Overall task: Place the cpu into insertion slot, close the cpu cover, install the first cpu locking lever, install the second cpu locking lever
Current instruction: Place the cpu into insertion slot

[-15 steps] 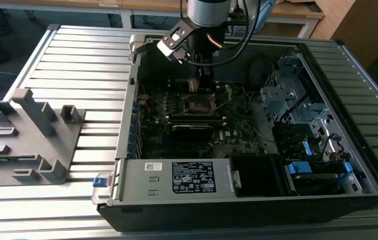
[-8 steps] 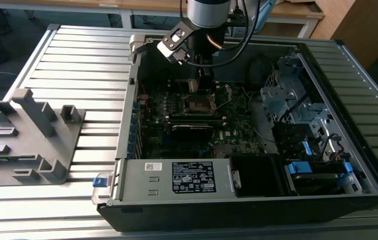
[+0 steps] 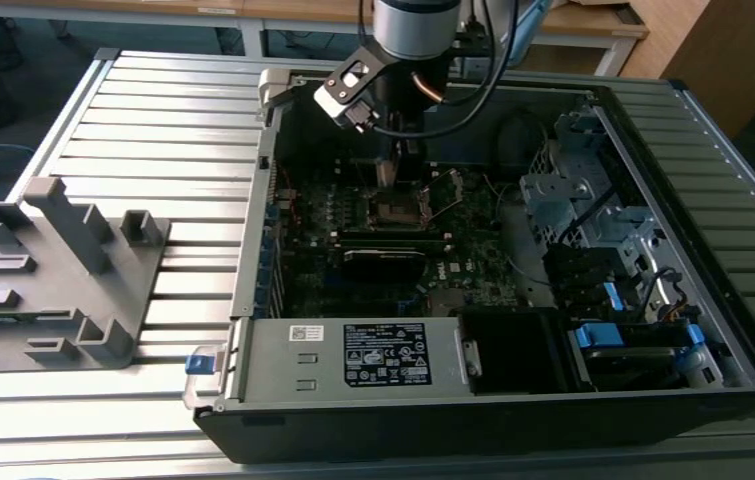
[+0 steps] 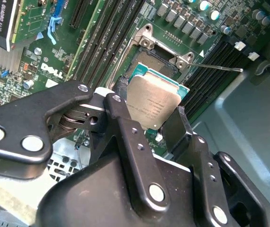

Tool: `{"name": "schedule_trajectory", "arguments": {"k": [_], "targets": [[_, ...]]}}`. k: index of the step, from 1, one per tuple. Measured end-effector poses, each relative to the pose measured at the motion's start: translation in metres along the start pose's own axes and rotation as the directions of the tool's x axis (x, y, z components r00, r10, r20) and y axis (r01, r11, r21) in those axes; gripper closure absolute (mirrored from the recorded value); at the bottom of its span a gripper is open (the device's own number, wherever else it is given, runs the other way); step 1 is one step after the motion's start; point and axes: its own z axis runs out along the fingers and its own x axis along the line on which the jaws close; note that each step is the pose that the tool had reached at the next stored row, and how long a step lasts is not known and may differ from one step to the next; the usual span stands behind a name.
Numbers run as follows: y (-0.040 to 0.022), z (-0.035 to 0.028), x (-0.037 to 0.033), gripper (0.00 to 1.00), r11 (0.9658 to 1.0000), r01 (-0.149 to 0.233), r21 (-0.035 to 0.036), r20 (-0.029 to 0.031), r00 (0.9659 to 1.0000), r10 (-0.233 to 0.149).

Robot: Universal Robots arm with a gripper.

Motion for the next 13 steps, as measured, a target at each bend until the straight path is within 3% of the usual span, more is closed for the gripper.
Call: {"name": "schedule_trajectory", "arguments": {"k": [13], "targets": [[-0.0014,0.0226,-0.0004,0.46,1.0,0.0,0.0,0.0002,1.0,0.0]]}}
